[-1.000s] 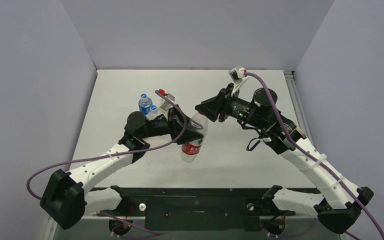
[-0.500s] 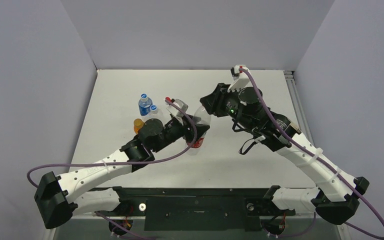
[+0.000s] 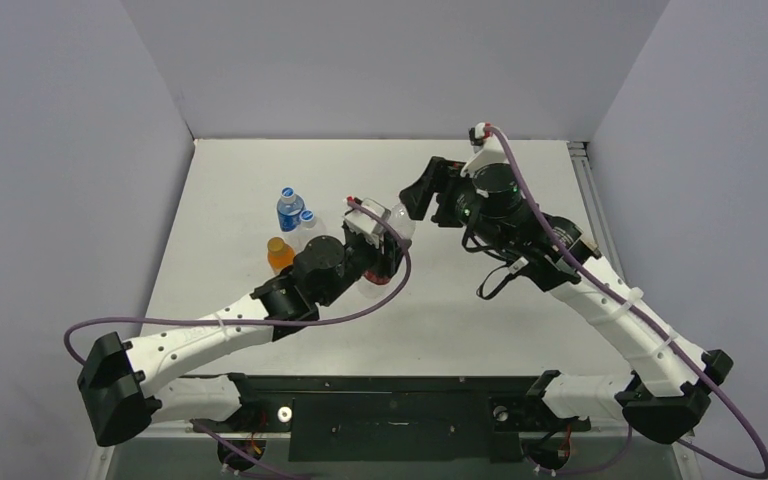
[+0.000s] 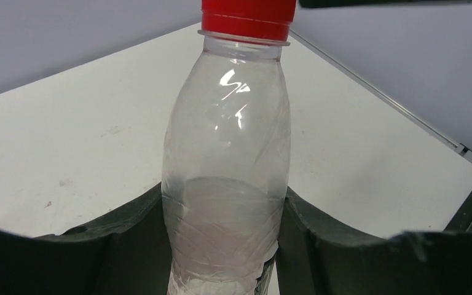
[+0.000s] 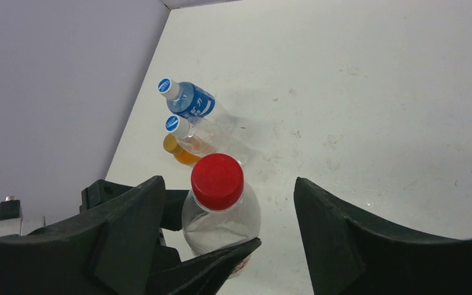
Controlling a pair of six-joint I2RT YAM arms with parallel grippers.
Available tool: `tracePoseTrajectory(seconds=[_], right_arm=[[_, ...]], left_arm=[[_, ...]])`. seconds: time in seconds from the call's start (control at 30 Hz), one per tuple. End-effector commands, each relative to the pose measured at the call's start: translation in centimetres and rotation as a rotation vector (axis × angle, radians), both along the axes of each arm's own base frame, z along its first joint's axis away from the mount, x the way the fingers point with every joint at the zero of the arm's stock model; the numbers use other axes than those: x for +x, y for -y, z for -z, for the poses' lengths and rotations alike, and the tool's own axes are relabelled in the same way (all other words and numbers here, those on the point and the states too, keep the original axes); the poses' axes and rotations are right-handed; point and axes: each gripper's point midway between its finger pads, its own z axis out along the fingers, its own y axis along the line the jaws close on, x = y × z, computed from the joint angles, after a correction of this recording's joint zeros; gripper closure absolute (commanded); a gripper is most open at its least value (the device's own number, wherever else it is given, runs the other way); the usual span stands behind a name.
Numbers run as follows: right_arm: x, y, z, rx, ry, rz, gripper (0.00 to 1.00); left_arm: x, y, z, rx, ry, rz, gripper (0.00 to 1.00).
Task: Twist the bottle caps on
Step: Screw the bottle cap onto the plastic bottle.
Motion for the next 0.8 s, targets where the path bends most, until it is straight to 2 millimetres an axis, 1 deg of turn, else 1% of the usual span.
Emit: tracePoseTrajectory(seconds=[0.0, 0.03, 0.07, 0.1, 0.13, 0.17, 0.2, 0.23, 0.27, 0.3, 0.33, 0.37, 0.4, 0.43, 0.47, 0.5, 0.53, 0.57, 0.6, 0.63, 0.77], right_arm=[[-0.8, 1.1, -4.7, 0.135, 0.094, -0.132, 0.27], [-1.2, 1.3, -4.8, 0.146, 0.108, -0.158, 0.26], [-1.5, 1.1, -5.7, 0.163, 0.144, -0.216, 0.25], [-1.8, 1.2, -5.6, 0.166, 0.155, -0.239, 0.24], [-2.0, 1.1, -6.1, 0.173, 0.182, -0.279, 0.24], [-2.2, 1.1, -5.9, 0.174, 0.188, -0.303, 0.24], [-2.7, 0.7, -6.2, 0.18, 0.212, -0.366, 0.24], [-3.0, 0.5, -6.3, 0.191, 0.233, -0.397, 0.25], [-3.7, 0.2, -6.4, 0.199, 0.245, -0.452, 0.25], [-3.8, -0.1, -6.4, 0.21, 0.265, -0.481, 0.25], [-4.5, -0.3, -6.6, 0.225, 0.274, -0.526, 0.25], [-4.6, -0.6, -6.7, 0.236, 0.295, -0.547, 0.25], [-5.0, -1.0, -6.4, 0.247, 0.289, -0.585, 0.25], [-5.0, -1.2, -6.9, 0.26, 0.311, -0.602, 0.26], [-5.2, -1.6, -6.5, 0.268, 0.298, -0.626, 0.26], [-5.2, -1.8, -6.9, 0.284, 0.312, -0.639, 0.27], [-5.4, -2.2, -6.6, 0.293, 0.303, -0.662, 0.27], [-5.7, -2.4, -7.3, 0.32, 0.323, -0.685, 0.28], [-5.7, -2.6, -7.2, 0.33, 0.324, -0.697, 0.28], [-6.1, -2.9, -7.9, 0.355, 0.34, -0.719, 0.29], [-6.9, -3.6, -8.5, 0.387, 0.36, -0.76, 0.33]], left_arm=[[-0.6, 0.3, -2.1, -0.057, -0.011, 0.155, 1.0], [-0.9, 0.3, -2.1, -0.068, -0.024, 0.19, 1.0], [-1.3, 0.5, -2.1, -0.09, -0.049, 0.257, 1.0], [-1.8, 0.5, -2.0, -0.104, -0.061, 0.295, 1.0], [-2.4, 0.6, -2.5, -0.144, -0.081, 0.372, 1.0], [-2.8, 0.5, -2.4, -0.163, -0.093, 0.404, 1.0], [-3.6, 0.4, -3.4, -0.215, -0.099, 0.487, 1.0], [-4.2, 0.4, -3.1, -0.231, -0.114, 0.529, 1.0], [-4.9, 0.3, -4.0, -0.28, -0.122, 0.594, 1.0], [-4.9, -0.1, -3.8, -0.296, -0.136, 0.615, 1.0], [-6.1, 0.1, -4.6, -0.335, -0.142, 0.692, 1.0], [-6.1, -0.2, -4.5, -0.351, -0.16, 0.708, 1.0], [-7.0, -0.2, -4.9, -0.384, -0.169, 0.764, 1.0], [-7.7, -0.4, -5.9, -0.406, -0.127, 0.815, 1.0], [-7.9, -0.3, -5.7, -0.436, -0.181, 0.834, 1.0], [-8.5, -0.5, -6.5, -0.449, -0.148, 0.874, 1.0], [-8.7, -0.4, -6.4, -0.47, -0.185, 0.891, 1.0], [-9.2, -0.6, -6.9, -0.487, -0.186, 0.92, 1.0], [-9.2, -0.5, -6.8, -0.492, -0.194, 0.929, 1.0], [-9.4, -0.5, -7.0, -0.501, -0.196, 0.945, 1.0], [-9.4, -0.4, -7.1, -0.515, -0.211, 0.954, 1.0]])
